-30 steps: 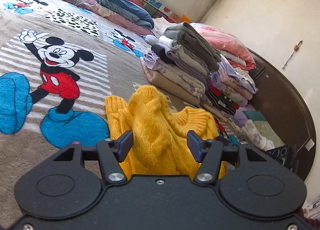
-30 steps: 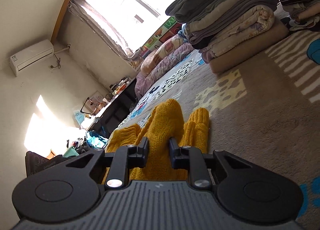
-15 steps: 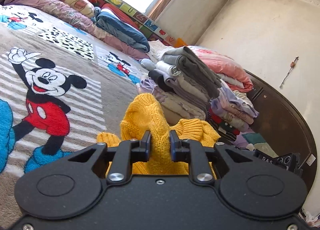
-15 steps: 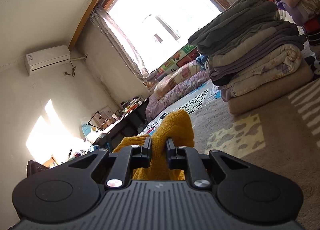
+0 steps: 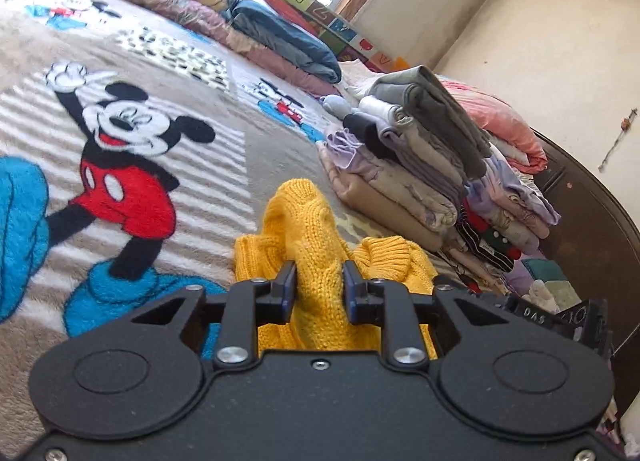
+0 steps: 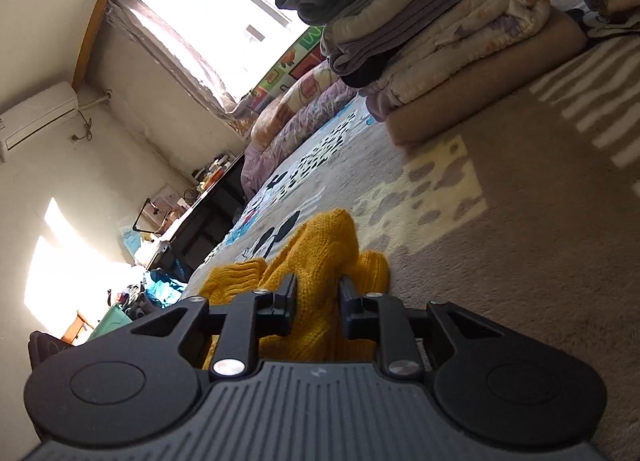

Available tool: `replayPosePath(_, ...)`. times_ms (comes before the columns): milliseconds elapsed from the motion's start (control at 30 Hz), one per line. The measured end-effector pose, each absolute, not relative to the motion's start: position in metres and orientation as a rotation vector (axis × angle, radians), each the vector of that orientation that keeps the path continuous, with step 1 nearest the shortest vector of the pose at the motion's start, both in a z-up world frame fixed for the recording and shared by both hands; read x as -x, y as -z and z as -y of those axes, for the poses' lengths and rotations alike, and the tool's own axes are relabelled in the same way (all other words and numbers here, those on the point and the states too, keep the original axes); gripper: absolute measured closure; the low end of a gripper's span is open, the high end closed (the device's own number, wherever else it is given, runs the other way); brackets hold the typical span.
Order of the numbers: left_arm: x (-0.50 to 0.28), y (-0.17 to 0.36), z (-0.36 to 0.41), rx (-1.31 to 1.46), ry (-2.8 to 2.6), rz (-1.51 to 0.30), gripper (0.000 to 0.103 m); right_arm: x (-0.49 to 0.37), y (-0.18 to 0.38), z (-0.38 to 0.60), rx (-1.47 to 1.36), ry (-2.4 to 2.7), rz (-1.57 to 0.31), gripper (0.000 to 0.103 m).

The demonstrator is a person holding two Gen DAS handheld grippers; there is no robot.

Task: Fold clothes
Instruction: 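Fold the sweater over with the left gripper and lay it down, then open both grippers and release the yellow sweater onto the bed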

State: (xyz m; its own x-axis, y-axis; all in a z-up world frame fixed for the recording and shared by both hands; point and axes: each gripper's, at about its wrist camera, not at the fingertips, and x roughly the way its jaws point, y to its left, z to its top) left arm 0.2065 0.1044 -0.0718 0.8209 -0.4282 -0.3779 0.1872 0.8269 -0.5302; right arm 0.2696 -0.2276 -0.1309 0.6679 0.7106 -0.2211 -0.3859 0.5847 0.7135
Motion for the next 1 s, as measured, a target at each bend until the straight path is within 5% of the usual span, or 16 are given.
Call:
replayPosePath(33,-0.202,0.066,-0.102,0.465,0.345,-0.493,0.063,-0.265,0.128,0.227,-0.658,-0.675,-0.513,0.070)
replayPosePath(100,-0.191,0.056,-0.094,0.374,0.331,-0.457,0.058,-0.251,0.118,0.223,-0.566,-0.700,-0.481,0.065)
replayPosePath(467,-0.155,0.055,-0.053,0.028,0.460,-0.413,0.057,-0.177,0.067,0.199,-0.072,-0.814,-0.307,0.066)
replayPosePath(1000,-0.187,0.099,-0.054,0.078,0.402,-0.503,0.053,-0.197,0.113,0.171,-0.015,-0.801,-0.439,0.058)
